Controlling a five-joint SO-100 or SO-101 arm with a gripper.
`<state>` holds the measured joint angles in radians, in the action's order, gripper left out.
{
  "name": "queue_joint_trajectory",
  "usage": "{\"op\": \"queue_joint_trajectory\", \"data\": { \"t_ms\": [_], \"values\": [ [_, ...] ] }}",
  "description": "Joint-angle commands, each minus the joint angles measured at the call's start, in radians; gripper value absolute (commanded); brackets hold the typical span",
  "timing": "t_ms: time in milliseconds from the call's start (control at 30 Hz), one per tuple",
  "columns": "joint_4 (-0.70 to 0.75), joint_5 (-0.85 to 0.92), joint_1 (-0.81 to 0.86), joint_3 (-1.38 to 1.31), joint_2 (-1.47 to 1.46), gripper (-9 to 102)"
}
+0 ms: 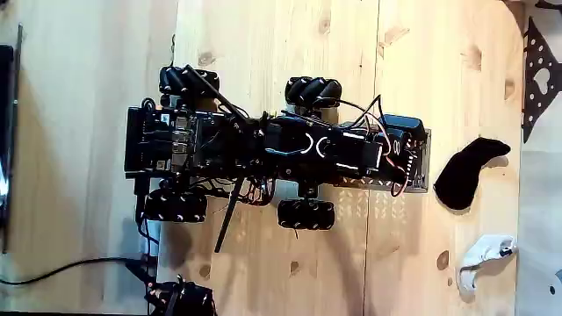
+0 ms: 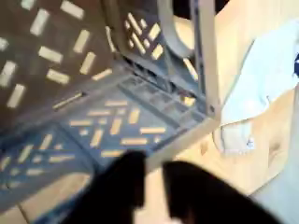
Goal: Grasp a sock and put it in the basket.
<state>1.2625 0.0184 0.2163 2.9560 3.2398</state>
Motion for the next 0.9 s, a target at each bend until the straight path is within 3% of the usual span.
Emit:
{"op": "queue_joint_trajectory", "data": {
  "t_ms": [0,867],
  "values": [
    [0.135,0.003,0.005,0.009,0.006,0],
    [0.135,-0.014,-0.120,0.009,0.006,0]
  ]
}}
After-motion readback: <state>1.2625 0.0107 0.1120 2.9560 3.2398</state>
